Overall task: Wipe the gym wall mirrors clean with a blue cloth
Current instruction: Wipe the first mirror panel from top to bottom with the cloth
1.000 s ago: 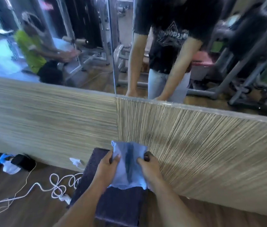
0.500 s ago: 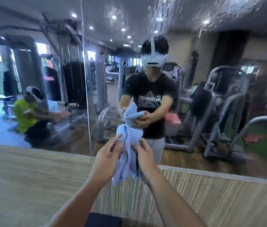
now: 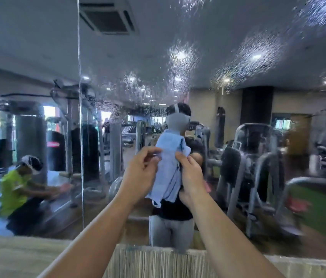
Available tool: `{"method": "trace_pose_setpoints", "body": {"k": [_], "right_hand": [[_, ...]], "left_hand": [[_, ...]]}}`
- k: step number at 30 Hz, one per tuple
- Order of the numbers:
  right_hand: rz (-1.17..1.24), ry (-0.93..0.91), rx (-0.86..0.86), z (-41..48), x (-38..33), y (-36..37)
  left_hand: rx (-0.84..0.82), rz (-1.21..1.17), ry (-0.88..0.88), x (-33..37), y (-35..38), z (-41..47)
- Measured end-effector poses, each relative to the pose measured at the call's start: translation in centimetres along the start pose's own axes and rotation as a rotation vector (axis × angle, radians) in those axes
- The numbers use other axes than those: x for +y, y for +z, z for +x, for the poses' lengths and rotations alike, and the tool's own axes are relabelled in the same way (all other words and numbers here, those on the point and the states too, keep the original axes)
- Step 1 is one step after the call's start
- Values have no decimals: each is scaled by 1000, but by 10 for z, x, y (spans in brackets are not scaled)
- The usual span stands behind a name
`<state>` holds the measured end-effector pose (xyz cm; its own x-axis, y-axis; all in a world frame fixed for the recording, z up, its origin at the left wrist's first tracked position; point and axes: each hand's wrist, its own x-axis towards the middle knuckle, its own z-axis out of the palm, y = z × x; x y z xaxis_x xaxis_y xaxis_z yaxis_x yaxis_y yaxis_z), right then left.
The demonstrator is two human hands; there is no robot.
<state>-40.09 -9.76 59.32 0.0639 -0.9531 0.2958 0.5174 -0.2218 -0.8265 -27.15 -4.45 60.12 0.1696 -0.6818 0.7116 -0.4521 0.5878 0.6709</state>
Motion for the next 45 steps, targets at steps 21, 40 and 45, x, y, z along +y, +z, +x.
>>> {"method": "trace_pose_setpoints", "body": {"k": [21,40,45], "right_hand": [[-405,-269,-40,39,-104,-1],[-552,-679,77,125,-138,178],[-528,-620,-118,144,-132,210]], "left_hand": [[255,112,110,61,36,67],[374,408,502,35,-68,208],[413,420,494,26,-89,251]]}}
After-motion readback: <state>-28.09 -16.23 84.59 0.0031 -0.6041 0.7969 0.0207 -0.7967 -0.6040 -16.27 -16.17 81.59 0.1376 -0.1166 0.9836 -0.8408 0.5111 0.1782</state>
